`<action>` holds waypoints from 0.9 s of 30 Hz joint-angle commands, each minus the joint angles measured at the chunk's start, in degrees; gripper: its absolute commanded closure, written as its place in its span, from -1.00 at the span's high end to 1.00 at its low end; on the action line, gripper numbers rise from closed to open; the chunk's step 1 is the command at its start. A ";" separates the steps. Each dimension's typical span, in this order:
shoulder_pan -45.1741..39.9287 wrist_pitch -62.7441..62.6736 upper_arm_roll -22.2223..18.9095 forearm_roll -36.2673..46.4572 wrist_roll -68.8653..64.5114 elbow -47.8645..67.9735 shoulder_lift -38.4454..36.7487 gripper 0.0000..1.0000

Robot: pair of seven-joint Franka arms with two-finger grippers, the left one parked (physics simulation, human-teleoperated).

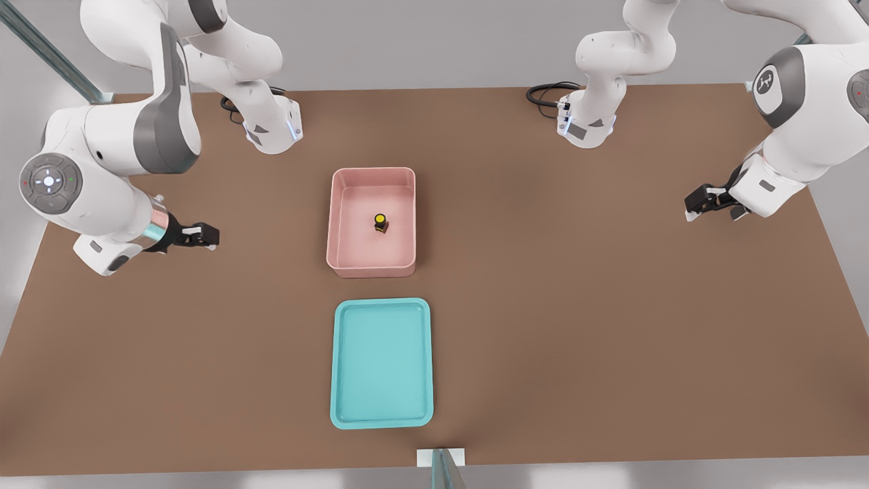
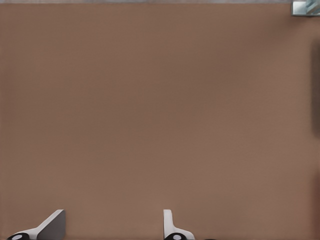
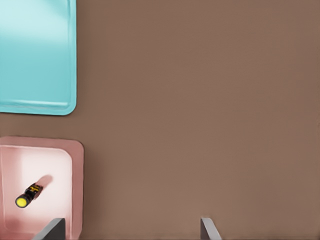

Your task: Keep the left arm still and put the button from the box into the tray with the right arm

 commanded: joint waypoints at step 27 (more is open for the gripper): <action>34.91 59.96 1.31 13.49 65.54 -50.50 4.69 0.96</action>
